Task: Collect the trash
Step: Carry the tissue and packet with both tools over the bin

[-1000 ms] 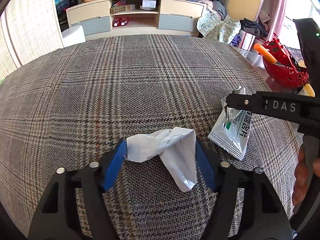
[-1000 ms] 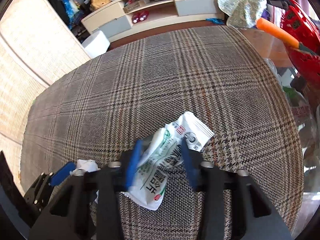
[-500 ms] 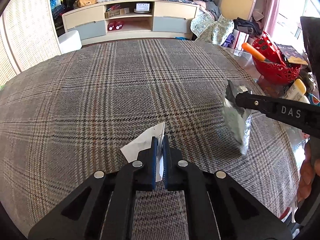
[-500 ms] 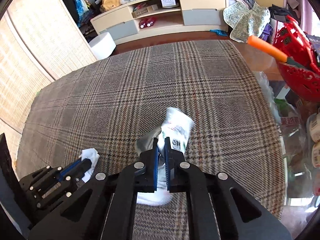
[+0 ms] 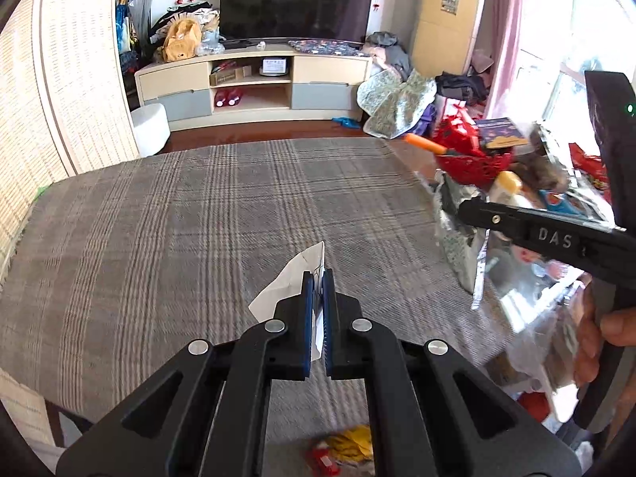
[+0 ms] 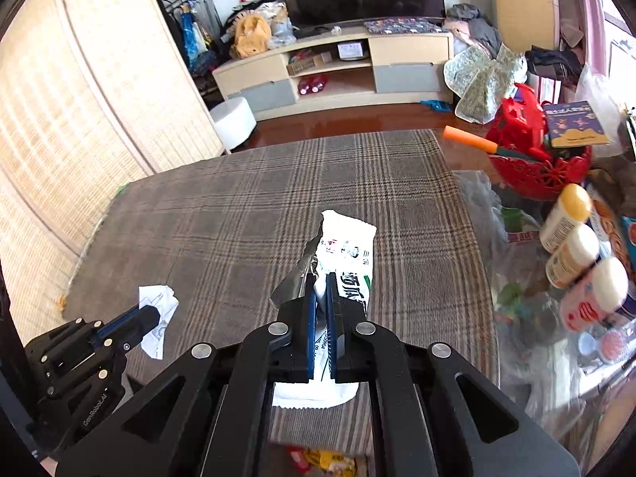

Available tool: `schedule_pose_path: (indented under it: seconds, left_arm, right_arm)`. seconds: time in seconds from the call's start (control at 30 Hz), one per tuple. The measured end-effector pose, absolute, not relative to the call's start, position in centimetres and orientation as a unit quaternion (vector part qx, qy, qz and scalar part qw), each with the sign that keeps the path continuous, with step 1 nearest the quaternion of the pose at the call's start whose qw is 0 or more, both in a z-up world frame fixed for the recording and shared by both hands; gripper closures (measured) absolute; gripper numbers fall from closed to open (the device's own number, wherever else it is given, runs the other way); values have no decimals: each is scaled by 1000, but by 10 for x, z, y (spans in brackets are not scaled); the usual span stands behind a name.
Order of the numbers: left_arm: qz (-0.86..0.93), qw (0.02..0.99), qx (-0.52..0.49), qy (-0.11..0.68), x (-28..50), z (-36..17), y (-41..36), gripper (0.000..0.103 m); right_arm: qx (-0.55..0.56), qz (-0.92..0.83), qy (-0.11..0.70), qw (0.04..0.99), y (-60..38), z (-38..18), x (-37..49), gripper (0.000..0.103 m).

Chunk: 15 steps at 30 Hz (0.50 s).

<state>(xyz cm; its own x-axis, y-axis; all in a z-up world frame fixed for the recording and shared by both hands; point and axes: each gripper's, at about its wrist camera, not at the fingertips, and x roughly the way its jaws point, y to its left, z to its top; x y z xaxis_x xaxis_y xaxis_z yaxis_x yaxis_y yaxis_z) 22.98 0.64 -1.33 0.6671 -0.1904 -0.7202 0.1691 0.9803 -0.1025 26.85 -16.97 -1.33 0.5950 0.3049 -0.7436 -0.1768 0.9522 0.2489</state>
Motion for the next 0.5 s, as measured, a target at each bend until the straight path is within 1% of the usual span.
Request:
schedule_pose_path:
  seconds: [0.13,0.23,0.5]
  left_arm:
    - [-102,915,-14,389,178,-4,-4,100]
    - [-110,916,-15,385,141,-7,-10,100]
    - [-135,906,-37,399,68,-48,-19,100]
  right_arm:
    - [72,147,418,894,-176,-3,214,97]
    - [57,150,409,898,-178,-2,176,97]
    - [35,153,404,901,-189,-25,99,97]
